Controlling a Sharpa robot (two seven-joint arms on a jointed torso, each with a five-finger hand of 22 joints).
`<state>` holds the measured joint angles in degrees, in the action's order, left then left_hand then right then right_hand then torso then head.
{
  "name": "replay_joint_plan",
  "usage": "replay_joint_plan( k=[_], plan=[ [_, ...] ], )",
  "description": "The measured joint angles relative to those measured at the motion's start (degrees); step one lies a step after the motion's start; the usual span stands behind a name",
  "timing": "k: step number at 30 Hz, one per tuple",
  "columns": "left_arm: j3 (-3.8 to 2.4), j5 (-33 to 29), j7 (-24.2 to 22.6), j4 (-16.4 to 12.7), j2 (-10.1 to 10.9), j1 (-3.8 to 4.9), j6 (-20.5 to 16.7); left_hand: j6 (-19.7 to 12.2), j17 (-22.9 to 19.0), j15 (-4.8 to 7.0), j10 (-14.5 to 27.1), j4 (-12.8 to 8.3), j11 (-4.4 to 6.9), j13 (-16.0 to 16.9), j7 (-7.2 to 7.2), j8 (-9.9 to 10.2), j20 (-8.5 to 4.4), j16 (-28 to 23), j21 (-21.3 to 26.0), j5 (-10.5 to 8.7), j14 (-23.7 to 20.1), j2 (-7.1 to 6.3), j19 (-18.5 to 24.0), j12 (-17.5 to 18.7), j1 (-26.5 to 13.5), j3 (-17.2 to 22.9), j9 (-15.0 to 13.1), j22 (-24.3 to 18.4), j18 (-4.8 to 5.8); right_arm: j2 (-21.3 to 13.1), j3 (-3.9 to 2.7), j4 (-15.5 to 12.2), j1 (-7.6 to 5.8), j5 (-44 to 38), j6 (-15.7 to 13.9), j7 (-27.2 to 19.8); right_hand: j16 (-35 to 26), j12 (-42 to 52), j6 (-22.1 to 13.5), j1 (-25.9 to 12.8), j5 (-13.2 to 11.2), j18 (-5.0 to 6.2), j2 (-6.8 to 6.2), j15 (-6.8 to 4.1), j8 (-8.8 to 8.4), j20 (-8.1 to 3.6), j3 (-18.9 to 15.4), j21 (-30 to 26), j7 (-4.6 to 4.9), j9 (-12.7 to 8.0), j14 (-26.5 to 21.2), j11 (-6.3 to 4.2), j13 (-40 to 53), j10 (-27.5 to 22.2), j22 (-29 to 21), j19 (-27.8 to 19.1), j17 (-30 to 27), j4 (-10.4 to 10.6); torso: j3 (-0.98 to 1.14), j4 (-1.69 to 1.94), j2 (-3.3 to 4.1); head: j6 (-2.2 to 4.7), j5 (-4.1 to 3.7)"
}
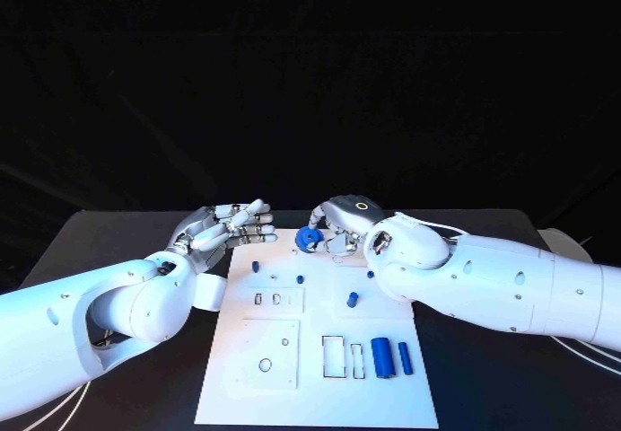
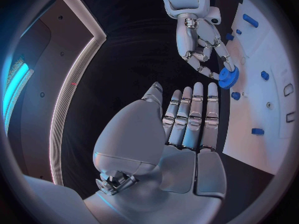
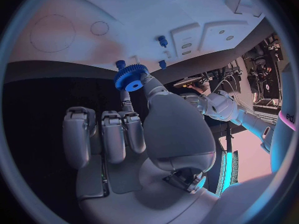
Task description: Assemble the parts on the task board
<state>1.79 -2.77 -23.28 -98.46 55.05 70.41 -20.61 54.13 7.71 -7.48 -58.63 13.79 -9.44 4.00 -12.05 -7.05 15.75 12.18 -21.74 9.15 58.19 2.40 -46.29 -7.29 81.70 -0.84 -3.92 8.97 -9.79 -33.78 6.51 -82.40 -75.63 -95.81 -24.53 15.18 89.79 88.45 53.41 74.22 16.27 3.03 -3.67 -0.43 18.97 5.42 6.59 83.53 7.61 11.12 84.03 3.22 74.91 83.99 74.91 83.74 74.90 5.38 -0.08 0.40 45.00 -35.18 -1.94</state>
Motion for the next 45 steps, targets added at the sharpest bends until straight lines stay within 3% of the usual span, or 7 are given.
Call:
replay_joint_plan(
  k=[20,36,40,45],
  plan=[
    [-0.02,0.00,-0.35,3.31,0.80,0.01,0.02,0.00,0.00,0.00,0.00,-0.15,0.00,0.00,0.00,0.22,0.00,-0.22,0.00,0.00,0.00,0.17,0.00,0.00,0.17,0.15,0.00,-0.04,0.00,6.83,0.39,6.77,2.19,-1.16,0.63,-0.36,0.00,0.00,-0.03,0.00,-0.01,0.00,0.00,0.00,-0.27,0.00,-0.01,0.00,0.02,-0.03,0.00,0.00,-0.01,0.00,0.04,0.00,0.04,0.01,0.09,-0.09,0.05,-0.15,0.60],
    [-0.04,-0.01,-0.65,4.81,1.03,0.25,0.00,0.00,0.00,0.00,0.00,-0.15,0.00,0.00,0.00,0.22,0.00,-0.22,0.00,0.00,0.00,0.17,0.00,0.00,0.17,0.15,0.00,-0.03,0.00,8.52,0.40,9.02,2.48,-1.24,1.69,-0.57,0.00,0.00,-0.07,0.00,-0.11,0.01,0.00,0.01,-0.49,0.00,0.32,-0.37,0.05,-0.06,0.00,0.00,-0.01,0.00,0.03,-0.01,0.03,0.01,0.13,-0.21,0.05,-0.38,0.98],
    [-0.04,-0.01,-0.68,4.86,1.00,0.30,0.00,0.00,0.05,0.00,0.00,-0.15,0.00,0.00,0.00,0.22,0.00,-0.22,0.00,0.00,0.00,0.17,0.00,0.00,0.17,0.15,0.00,-0.09,0.00,8.81,0.40,9.66,2.51,-1.25,2.02,-0.57,0.00,-0.61,-0.07,-0.30,-0.43,0.01,-0.30,0.01,-1.52,0.22,0.55,-0.77,0.05,-0.29,0.00,0.01,-0.01,0.00,0.02,-0.23,0.03,0.24,0.13,-0.20,0.04,-0.41,0.89],
    [-0.04,-0.06,-0.70,4.95,0.80,0.33,0.00,0.00,0.05,0.00,0.00,-0.15,0.00,0.00,0.00,0.22,0.00,-0.22,0.00,0.00,0.00,0.17,0.00,0.00,0.17,0.15,0.00,-0.09,-0.01,9.14,0.40,9.98,2.52,-1.24,2.44,-0.62,0.00,-1.05,-1.40,-0.97,-0.75,0.01,-0.96,0.01,-3.27,0.55,0.95,-1.10,1.07,-0.79,0.00,0.47,-0.01,0.00,0.02,-0.56,0.03,0.15,0.13,-0.15,0.02,-0.43,0.82]
  ],
)
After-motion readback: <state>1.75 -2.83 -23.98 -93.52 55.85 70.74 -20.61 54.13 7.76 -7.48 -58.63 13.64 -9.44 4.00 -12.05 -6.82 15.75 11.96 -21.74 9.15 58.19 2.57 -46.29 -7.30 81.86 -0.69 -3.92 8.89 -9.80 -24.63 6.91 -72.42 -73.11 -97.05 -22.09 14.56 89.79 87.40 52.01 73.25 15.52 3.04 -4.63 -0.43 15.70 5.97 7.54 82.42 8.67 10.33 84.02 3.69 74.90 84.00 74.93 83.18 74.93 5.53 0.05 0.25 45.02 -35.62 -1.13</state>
